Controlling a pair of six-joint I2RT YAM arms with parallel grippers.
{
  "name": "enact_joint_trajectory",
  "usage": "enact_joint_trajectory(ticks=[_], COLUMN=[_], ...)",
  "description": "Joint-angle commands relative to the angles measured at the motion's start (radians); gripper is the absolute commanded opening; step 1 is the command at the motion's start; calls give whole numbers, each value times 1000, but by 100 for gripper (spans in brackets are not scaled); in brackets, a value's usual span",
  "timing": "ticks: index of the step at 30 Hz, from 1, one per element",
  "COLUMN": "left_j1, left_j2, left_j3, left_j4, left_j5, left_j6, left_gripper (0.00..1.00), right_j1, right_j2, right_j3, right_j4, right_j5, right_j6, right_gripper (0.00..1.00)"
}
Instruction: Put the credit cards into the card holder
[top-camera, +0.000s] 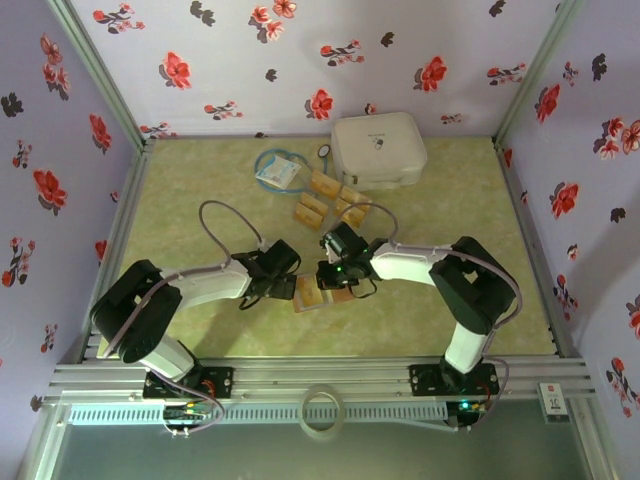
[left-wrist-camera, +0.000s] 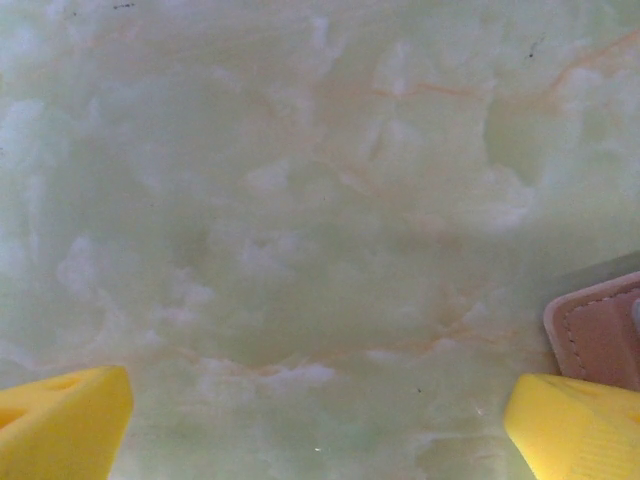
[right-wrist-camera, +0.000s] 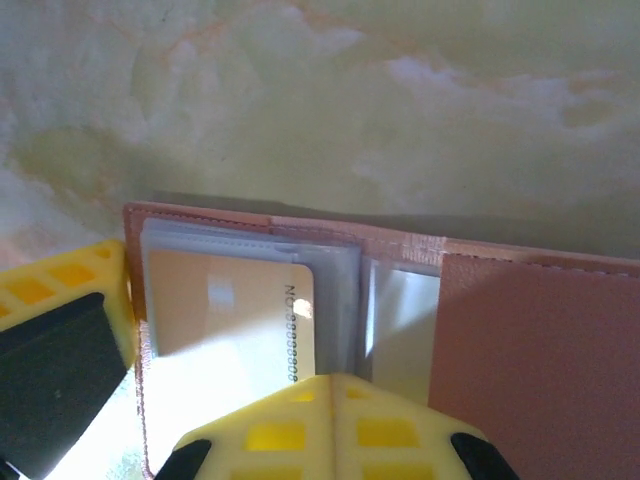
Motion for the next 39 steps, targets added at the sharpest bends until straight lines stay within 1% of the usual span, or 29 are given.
enact_joint_trajectory(ticks=[1, 9, 14, 19, 29, 39], left_j1=[-14, -13, -11, -10, -10, -16], left_j2=[57, 30, -14, -71, -131, -101], left_j3=[-2, -10, -24, -45, -77, -86], left_j4=[90, 84, 65, 43, -4, 3], left_j5=[34, 30, 18, 10, 8, 11], left_j6=[-1, -2, -3, -8, -29, -37], left_gripper=[100, 100, 100, 100, 100, 100], right_j1=[18, 21, 15, 12, 15, 32], right_j2=[10, -46, -88, -112, -102, -69], right_j3=[16, -13, -26, -46, -86, -70], right_j4=[39, 33, -10, -21, -20, 5], right_j5=[-32, -22, 21, 36, 58, 40], right_j6=[31, 37, 18, 17, 20, 34], right_gripper=[0, 0, 0, 0, 0, 0])
